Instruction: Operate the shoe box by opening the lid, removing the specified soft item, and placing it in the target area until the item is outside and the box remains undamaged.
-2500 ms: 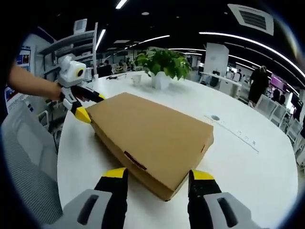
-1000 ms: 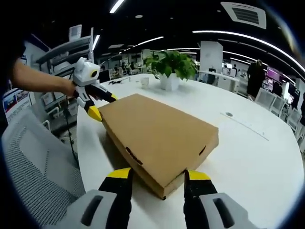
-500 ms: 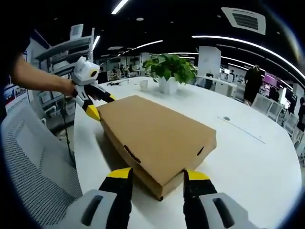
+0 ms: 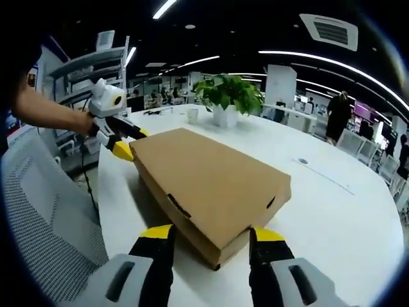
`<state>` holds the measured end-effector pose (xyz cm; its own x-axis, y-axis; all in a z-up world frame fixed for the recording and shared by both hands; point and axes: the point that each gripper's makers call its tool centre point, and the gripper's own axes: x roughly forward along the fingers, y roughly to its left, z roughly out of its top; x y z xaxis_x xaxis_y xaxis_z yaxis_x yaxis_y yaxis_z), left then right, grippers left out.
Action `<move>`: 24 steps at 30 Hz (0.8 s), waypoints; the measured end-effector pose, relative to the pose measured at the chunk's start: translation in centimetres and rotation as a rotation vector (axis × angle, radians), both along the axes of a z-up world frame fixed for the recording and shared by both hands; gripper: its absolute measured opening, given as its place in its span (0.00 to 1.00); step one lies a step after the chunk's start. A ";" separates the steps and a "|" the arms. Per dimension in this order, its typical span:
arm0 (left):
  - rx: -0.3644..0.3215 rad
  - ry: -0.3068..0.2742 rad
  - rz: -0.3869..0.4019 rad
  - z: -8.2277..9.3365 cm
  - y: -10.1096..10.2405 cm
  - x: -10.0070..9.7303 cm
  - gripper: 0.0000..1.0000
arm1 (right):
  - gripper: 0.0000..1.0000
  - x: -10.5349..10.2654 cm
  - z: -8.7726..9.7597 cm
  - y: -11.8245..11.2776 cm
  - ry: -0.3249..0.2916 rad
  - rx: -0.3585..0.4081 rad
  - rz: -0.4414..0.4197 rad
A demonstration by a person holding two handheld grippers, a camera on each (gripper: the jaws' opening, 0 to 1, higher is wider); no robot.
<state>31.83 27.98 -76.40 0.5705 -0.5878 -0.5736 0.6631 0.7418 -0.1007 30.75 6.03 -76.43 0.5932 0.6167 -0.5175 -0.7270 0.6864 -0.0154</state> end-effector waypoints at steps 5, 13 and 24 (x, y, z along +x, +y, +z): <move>0.009 -0.008 0.006 0.1 -0.2 0.0 0.70 | 0.47 -0.3 0.3 0.1 0.011 0.011 0.016; 0.002 -0.012 -0.001 1.4 -0.4 -0.3 0.73 | 0.55 -0.9 1.7 0.5 0.003 0.041 0.039; -0.035 -0.049 0.008 4.6 -0.5 0.6 0.74 | 0.61 -0.1 5.4 0.9 -0.077 0.041 0.042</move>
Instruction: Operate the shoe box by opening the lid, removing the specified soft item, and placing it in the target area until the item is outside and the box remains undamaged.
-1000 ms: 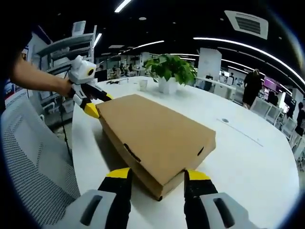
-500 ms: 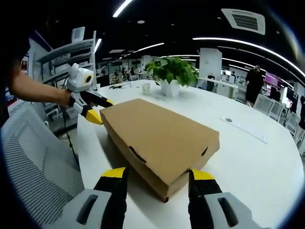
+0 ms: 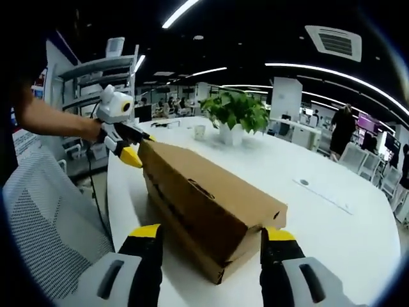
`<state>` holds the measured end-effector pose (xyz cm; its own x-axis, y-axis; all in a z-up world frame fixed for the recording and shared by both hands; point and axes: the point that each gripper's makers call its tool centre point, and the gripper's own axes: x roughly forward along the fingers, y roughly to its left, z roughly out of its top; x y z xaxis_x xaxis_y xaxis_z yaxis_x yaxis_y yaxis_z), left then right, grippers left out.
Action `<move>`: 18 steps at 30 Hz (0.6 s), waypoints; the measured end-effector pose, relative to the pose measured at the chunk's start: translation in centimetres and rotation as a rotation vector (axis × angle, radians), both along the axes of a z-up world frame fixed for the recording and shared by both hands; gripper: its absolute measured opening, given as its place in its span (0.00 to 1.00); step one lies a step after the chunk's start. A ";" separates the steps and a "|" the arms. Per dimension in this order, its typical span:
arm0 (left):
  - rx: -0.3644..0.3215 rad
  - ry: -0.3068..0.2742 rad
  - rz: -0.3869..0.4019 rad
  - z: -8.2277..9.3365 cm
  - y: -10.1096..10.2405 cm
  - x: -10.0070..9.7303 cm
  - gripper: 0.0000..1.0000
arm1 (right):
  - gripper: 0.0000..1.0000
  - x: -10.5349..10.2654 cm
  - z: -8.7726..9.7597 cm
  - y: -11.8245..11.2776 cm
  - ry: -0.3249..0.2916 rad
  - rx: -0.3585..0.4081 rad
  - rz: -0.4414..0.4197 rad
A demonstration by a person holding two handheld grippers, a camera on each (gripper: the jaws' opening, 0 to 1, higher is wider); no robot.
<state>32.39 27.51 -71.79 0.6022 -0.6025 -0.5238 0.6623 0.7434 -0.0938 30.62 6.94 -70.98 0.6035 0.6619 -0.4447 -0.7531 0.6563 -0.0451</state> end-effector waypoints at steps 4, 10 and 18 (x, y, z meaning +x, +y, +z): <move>0.000 -0.012 0.000 0.8 0.1 0.3 0.74 | 0.62 0.6 0.9 0.0 -0.022 0.003 -0.010; 0.010 -0.062 0.009 2.4 0.2 1.4 0.72 | 0.63 1.9 2.6 0.1 -0.056 0.015 -0.021; 0.012 -0.100 0.051 3.6 0.8 3.2 0.62 | 0.65 3.4 3.9 0.2 -0.103 0.012 -0.025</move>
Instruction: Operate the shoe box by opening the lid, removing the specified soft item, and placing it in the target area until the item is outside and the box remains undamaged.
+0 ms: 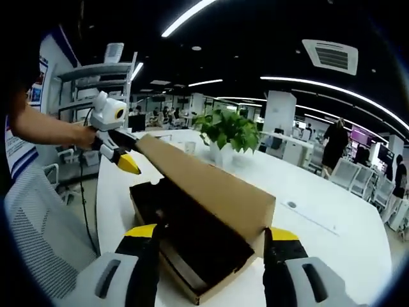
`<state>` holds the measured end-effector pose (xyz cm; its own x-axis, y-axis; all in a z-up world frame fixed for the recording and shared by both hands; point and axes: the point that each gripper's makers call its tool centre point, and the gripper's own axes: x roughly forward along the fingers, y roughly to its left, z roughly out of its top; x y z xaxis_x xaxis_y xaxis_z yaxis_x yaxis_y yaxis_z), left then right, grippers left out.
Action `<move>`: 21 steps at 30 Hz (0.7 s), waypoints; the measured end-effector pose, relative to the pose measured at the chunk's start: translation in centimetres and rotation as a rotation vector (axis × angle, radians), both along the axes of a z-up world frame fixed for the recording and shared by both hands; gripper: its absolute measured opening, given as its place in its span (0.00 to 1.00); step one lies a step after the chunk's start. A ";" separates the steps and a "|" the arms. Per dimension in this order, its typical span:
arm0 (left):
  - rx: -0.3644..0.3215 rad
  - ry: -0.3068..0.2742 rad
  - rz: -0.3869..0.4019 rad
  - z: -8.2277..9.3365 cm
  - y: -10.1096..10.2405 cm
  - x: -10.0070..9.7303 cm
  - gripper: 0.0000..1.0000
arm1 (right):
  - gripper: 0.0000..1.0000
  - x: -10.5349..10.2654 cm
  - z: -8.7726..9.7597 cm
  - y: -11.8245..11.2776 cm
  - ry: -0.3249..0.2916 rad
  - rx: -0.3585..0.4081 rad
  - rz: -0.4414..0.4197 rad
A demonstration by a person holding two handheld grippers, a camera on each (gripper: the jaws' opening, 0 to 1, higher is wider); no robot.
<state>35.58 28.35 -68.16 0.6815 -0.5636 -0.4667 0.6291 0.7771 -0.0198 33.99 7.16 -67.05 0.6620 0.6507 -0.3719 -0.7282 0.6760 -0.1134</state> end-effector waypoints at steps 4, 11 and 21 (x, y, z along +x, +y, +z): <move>0.012 -0.010 0.019 0.3 0.4 0.7 0.56 | 0.65 0.7 0.5 0.0 -0.006 0.015 -0.015; 0.027 -0.023 0.042 0.8 0.9 1.8 0.46 | 0.66 1.8 1.2 0.2 -0.014 0.044 -0.038; 0.041 -0.039 0.075 1.6 1.7 3.6 0.33 | 0.68 3.0 1.8 0.4 -0.028 0.057 -0.052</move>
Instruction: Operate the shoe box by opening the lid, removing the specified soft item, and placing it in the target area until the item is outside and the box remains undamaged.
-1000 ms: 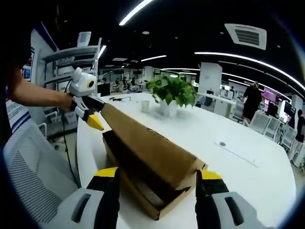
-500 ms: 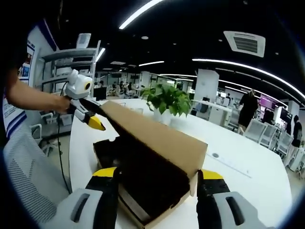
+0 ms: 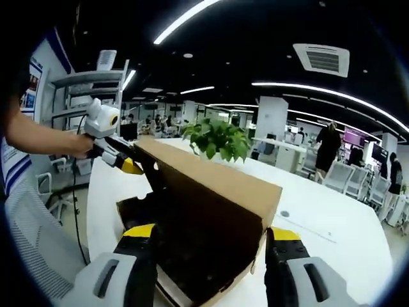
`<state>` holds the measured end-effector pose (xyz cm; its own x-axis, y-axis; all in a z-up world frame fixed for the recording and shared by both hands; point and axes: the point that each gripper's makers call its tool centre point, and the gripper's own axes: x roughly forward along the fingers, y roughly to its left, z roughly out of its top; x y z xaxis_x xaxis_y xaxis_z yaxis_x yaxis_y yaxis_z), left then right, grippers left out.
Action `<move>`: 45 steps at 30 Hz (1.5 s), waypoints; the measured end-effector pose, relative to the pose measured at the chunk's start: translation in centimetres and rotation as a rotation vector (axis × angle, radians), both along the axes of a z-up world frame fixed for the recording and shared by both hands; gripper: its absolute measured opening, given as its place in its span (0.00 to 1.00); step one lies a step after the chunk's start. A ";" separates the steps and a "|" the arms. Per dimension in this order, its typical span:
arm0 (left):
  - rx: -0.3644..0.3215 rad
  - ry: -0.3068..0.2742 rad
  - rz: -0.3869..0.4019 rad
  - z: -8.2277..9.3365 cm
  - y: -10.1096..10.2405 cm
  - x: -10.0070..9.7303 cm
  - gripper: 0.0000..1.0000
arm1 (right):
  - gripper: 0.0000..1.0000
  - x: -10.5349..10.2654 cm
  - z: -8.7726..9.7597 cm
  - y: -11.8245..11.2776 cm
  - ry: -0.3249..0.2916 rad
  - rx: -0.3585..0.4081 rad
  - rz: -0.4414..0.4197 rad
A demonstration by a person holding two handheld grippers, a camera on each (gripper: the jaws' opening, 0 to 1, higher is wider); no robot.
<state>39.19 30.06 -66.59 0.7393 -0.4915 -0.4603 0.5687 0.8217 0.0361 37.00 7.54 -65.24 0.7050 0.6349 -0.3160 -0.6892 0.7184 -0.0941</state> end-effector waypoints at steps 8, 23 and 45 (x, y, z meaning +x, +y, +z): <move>0.010 -0.006 0.021 0.3 0.3 1.0 0.26 | 0.68 1.1 0.4 0.0 -0.008 0.014 -0.013; 0.040 -0.035 0.075 0.7 1.7 3.0 0.05 | 0.55 2.9 0.6 -0.8 -0.037 0.005 -0.053; -0.003 -0.039 0.091 1.0 1.8 5.4 0.04 | 0.24 4.5 -5.7 -4.5 0.040 -0.096 -0.159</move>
<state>44.55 31.85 -65.56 0.7982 -0.4233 -0.4286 0.4903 0.8699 0.0539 41.54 3.03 -70.94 0.7795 0.4823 -0.3998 -0.5725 0.8075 -0.1422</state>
